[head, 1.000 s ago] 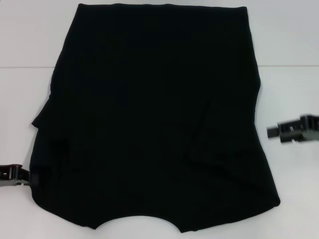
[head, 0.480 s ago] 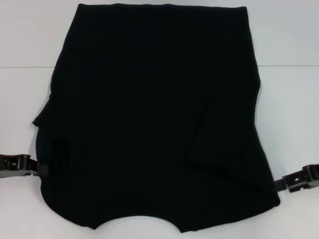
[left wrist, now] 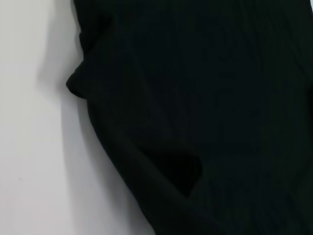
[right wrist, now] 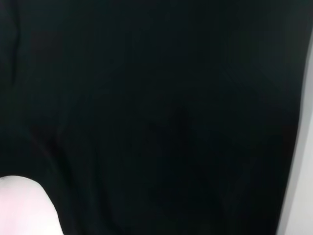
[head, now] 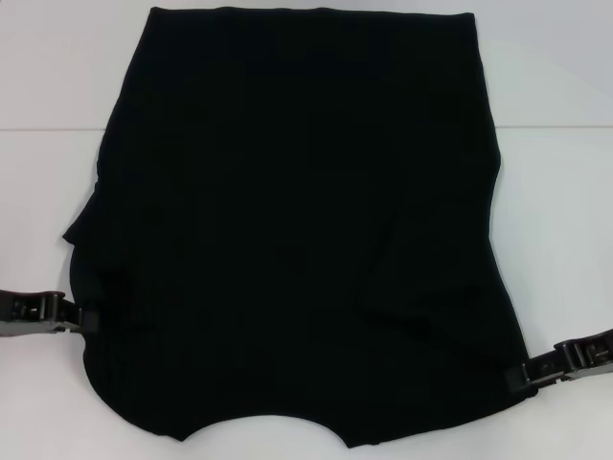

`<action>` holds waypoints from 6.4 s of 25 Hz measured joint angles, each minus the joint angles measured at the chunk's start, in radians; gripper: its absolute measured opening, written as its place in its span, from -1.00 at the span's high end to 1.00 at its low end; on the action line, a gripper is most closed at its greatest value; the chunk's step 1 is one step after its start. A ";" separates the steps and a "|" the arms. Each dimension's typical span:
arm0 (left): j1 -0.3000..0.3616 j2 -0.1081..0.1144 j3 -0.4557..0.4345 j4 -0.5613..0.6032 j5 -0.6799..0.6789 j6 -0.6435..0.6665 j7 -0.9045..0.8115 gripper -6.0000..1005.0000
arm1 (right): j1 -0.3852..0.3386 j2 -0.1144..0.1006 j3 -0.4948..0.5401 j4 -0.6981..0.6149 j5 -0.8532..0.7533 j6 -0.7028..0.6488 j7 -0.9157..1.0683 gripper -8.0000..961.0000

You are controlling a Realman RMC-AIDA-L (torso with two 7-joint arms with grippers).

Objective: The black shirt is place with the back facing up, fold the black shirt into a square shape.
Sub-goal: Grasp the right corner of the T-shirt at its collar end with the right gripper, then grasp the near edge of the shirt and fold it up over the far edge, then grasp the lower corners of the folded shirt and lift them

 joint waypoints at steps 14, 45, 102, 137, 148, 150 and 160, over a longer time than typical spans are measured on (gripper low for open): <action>-0.007 0.000 0.000 -0.014 -0.015 -0.002 0.002 0.90 | 0.029 0.036 0.000 0.002 0.010 0.043 0.004 -0.27; -0.017 0.005 0.008 -0.022 -0.027 0.026 0.022 0.90 | 0.000 0.011 0.024 0.030 0.033 0.017 0.057 0.88; -0.310 -0.062 0.445 -0.361 -0.310 -1.017 -0.062 0.90 | 0.188 0.043 -0.045 0.219 0.300 1.073 -0.034 0.88; -0.302 -0.102 0.508 -0.339 -0.310 -1.269 -0.035 0.89 | 0.329 0.066 -0.194 0.288 0.302 1.369 -0.162 0.88; -0.292 -0.069 0.458 -0.286 -0.311 -1.048 -0.129 0.65 | 0.271 -0.037 -0.147 0.192 0.314 0.925 0.058 0.83; -0.286 -0.030 0.419 -0.267 -0.310 -0.895 -0.225 0.53 | 0.241 -0.048 -0.113 0.125 0.334 0.806 0.079 0.65; -0.180 0.007 0.169 -0.236 -0.359 -0.544 -0.128 -0.23 | 0.108 -0.051 -0.001 0.053 0.404 0.472 -0.060 -0.30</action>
